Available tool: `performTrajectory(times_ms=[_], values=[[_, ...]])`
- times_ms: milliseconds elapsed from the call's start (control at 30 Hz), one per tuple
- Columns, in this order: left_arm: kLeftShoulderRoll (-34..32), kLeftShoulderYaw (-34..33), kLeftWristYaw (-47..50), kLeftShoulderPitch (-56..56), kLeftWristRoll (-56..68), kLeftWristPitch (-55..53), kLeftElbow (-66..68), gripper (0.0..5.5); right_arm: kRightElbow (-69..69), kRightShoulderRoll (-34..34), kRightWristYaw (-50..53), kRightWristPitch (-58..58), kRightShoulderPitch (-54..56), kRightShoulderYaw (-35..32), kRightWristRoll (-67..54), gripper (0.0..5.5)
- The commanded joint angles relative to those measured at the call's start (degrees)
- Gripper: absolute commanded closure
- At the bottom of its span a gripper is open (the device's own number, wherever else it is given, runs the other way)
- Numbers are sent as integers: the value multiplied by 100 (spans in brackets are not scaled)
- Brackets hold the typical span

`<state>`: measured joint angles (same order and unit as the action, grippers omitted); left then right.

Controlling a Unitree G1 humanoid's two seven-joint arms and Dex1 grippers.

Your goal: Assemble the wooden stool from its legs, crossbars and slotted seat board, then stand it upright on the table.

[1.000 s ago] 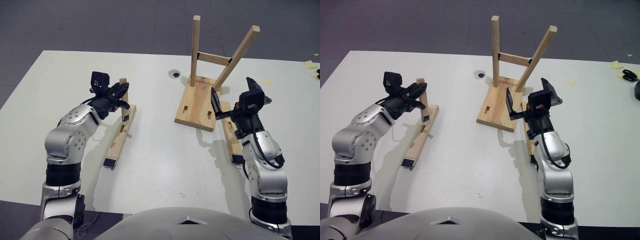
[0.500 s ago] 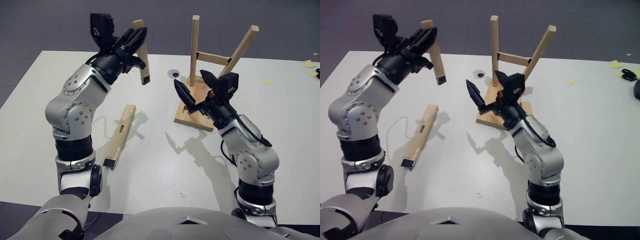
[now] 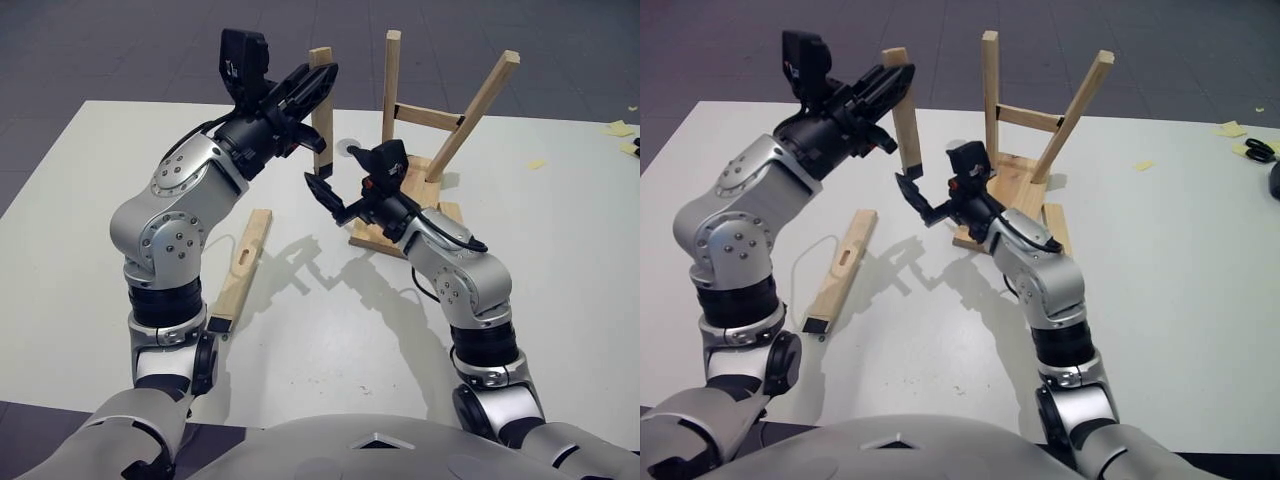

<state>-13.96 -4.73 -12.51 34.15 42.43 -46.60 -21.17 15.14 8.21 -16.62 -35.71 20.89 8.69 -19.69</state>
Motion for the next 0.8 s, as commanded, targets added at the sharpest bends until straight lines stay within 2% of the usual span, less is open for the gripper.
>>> performTrajectory(times_ms=[33,367,600,800], values=[[-326,-17,-130,-117,-120,-119,-88,509,-28,175,106,153,225,-440,111,10],[-548,-167,-167,-179,-226,-50,-29,509,284,130,102,89,-5,-475,183,10],[-985,-1268,231,-448,380,-657,-374,509,997,387,27,-163,-1150,-558,79,10],[-1477,-2283,565,-1532,1239,-1795,-796,509,1524,443,367,-212,-2073,-1220,31,10]])
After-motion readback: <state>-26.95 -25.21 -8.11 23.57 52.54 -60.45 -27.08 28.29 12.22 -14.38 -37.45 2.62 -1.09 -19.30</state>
